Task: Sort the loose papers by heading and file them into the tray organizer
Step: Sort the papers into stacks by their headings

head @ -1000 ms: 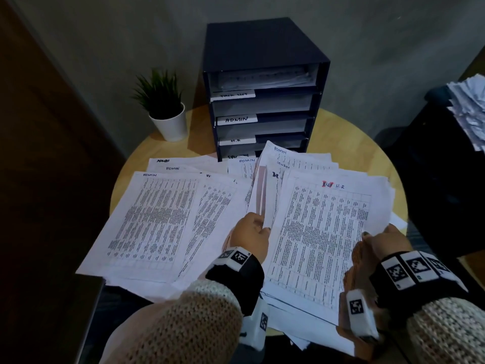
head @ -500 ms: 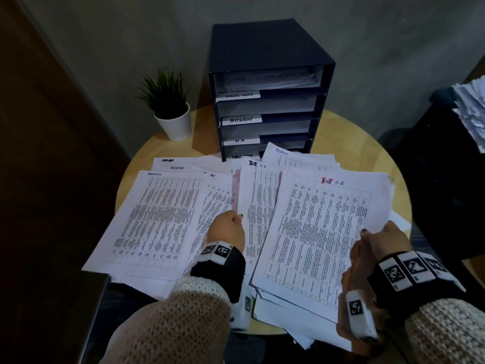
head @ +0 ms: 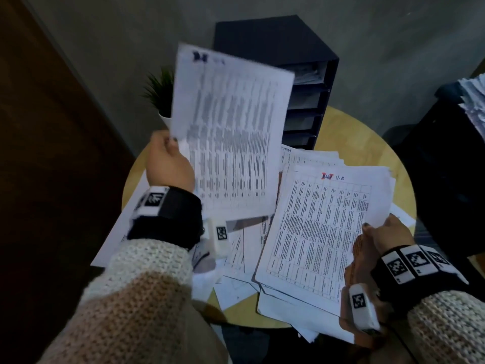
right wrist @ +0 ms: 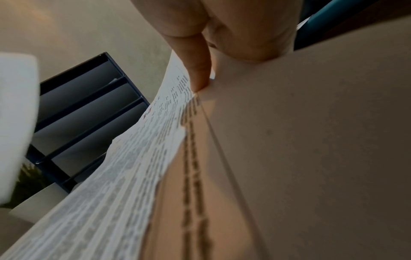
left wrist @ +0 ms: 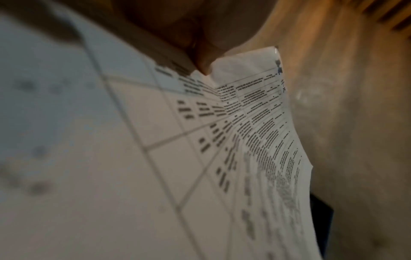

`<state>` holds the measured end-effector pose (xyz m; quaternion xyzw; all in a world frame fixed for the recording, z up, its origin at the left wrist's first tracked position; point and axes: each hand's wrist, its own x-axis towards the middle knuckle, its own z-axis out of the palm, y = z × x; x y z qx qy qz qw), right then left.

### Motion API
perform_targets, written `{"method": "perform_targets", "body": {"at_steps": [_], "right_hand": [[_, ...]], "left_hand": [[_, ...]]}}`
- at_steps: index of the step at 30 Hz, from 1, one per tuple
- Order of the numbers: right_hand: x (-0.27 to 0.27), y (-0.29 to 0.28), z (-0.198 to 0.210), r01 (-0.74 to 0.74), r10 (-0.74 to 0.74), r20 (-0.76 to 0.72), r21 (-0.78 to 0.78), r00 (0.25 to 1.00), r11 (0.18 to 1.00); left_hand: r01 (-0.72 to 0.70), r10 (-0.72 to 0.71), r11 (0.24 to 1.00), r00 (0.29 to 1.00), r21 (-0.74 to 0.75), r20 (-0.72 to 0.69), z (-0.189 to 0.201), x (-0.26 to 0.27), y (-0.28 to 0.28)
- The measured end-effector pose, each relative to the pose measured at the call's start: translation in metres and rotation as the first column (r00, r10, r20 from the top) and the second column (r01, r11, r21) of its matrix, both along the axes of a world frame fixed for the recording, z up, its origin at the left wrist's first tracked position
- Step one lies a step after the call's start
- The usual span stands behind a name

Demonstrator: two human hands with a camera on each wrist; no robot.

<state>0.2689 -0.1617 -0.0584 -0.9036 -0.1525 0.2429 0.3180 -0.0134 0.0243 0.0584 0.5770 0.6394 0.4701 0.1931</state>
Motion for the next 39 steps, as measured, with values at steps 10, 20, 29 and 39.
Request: {"method": "perform_targets", "body": {"at_steps": [10, 20, 29, 39], "right_hand": [[-0.010, 0.002, 0.013, 0.016, 0.033, -0.170, 0.282, 0.985, 0.959], [-0.017, 0.009, 0.002, 0.162, 0.040, -0.444, 0.408, 0.895, 0.898], [-0.011, 0.004, -0.014, -0.021, 0.074, -0.210, 0.247, 0.975, 0.969], [0.008, -0.004, -0.003, -0.108, 0.103, -0.060, -0.079, 0.993, 0.991]], "left_hand": [[0.237, -0.243, 0.956, 0.970, -0.176, -0.016, -0.031, 0.019, -0.014], [0.366, -0.384, 0.802, 0.921, -0.473, 0.062, -0.089, 0.042, -0.051], [0.516, -0.520, 0.649, 0.837, -0.559, 0.168, -0.105, 0.064, -0.071], [0.326, -0.176, 0.712, 0.940, -0.622, 0.292, -0.130, 0.045, -0.051]]}}
